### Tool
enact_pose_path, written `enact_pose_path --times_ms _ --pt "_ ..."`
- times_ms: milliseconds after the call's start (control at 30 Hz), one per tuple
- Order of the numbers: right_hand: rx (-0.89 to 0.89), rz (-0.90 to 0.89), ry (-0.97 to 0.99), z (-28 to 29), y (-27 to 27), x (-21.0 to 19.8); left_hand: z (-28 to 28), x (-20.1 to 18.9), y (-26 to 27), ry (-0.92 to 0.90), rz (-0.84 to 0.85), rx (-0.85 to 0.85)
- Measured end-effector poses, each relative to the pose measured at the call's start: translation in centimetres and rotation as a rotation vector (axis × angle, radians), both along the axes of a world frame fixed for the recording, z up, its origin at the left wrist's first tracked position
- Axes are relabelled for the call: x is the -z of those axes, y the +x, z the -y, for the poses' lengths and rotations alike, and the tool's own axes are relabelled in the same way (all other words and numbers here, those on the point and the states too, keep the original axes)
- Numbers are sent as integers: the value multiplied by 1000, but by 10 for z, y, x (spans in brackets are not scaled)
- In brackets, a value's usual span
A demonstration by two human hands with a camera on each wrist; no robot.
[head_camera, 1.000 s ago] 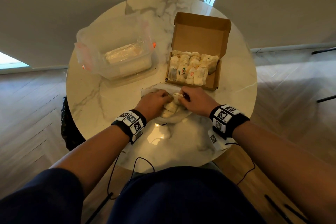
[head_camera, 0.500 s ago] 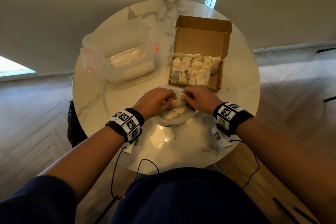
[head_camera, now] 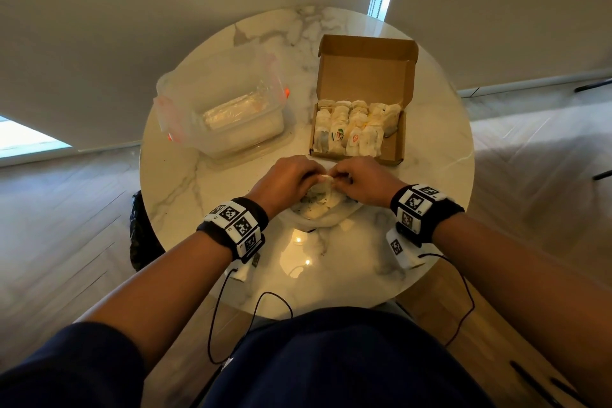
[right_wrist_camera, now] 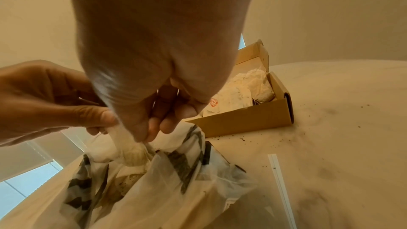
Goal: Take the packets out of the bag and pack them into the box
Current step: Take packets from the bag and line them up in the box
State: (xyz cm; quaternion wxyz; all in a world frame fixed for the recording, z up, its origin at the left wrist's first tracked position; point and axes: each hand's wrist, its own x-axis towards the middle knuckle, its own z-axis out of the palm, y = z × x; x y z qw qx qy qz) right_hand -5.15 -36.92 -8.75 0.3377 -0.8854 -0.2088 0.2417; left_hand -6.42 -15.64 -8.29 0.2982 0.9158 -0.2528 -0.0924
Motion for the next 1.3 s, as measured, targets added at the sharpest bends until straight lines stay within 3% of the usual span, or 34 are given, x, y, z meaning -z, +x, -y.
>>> enact_pose_path --times_ms 233,433,767,1000,1300 --pt "67 29 64 0 -1 4 7 -5 7 -112 24 -16" --pt "152 36 146 14 3 1 18 -2 17 -93 3 -87" --pt "235 147 50 63 35 -25 42 17 39 -27 -76 -72" --pt "406 115 -70 104 63 -3 68 27 52 -4 -103 -47" --pt "497 143 -192 106 93 44 76 49 61 55 -192 -49"
